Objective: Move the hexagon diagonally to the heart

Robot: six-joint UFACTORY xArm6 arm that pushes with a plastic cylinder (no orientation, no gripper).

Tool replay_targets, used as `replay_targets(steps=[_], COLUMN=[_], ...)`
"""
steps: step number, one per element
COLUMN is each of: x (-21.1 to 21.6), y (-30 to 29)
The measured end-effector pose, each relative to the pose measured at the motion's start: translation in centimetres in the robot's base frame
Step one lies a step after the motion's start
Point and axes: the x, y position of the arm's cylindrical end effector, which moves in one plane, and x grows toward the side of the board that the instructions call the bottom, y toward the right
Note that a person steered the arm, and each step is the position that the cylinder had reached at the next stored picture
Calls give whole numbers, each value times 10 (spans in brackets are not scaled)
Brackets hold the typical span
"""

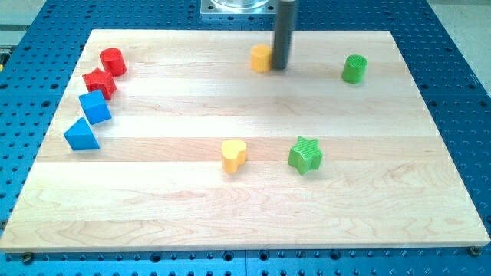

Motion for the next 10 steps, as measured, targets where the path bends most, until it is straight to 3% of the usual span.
replay_targets(steps=[1,4,5,6,7,8,9,10], x=[6,-86,-85,-24,-54,-12,73,83], y=[-16,29,-30,-64,-56,-88,-84,-74])
